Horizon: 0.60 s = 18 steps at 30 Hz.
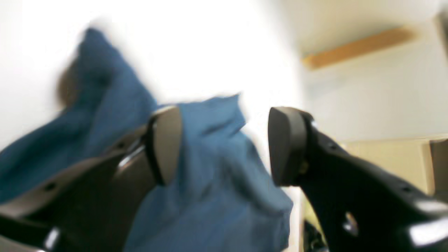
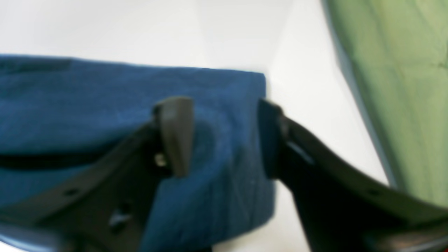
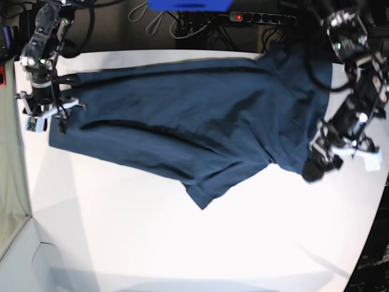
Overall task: Layout the t-shirt on the table in an organized manner, then fold the t-shirt properly
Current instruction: 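Grasp the bunched hem with the left gripper and pull it outward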
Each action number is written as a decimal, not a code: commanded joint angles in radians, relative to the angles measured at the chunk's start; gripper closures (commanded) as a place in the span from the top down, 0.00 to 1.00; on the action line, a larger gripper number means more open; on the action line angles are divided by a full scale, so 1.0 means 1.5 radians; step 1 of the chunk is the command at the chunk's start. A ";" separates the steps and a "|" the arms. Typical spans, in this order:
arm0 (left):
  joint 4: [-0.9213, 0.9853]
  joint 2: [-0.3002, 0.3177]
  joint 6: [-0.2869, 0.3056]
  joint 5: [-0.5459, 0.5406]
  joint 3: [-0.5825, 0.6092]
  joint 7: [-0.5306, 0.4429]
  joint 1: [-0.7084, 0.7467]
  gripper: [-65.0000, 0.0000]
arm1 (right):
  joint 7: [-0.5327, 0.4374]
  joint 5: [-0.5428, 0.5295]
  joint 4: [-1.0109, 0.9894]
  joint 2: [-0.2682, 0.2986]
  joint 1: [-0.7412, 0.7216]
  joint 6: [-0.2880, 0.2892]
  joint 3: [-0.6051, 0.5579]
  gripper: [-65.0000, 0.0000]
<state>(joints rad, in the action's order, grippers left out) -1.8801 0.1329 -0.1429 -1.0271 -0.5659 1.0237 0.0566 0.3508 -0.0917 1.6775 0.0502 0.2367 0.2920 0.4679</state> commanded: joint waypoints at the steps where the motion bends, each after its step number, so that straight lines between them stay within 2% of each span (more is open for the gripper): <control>1: 0.024 0.008 -0.022 -0.002 0.028 0.007 -0.031 0.59 | -0.022 -0.006 0.016 0.007 -0.007 0.000 0.002 0.51; 7: 0.235 0.000 -0.022 0.162 0.191 0.006 -0.215 0.59 | -0.022 -0.006 0.016 0.008 0.004 0.000 0.001 0.51; 9: 0.316 -0.014 -0.022 0.228 0.246 0.000 -0.274 0.59 | -0.022 -0.006 0.016 0.008 0.004 0.000 0.001 0.51; 14: 0.492 -0.046 -0.022 0.372 0.359 -0.075 -0.365 0.59 | -0.022 -0.006 0.016 0.008 0.007 0.000 0.002 0.51; 18: 0.562 -0.060 -0.022 0.449 0.451 -0.128 -0.388 0.59 | -0.022 -0.005 0.016 0.008 0.007 0.000 0.004 0.51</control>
<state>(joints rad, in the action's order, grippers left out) -1.0203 0.0425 -0.1776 -0.3531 0.1120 0.8505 -0.4908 0.3485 -0.0902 1.6821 0.0521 0.2539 0.2916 0.4702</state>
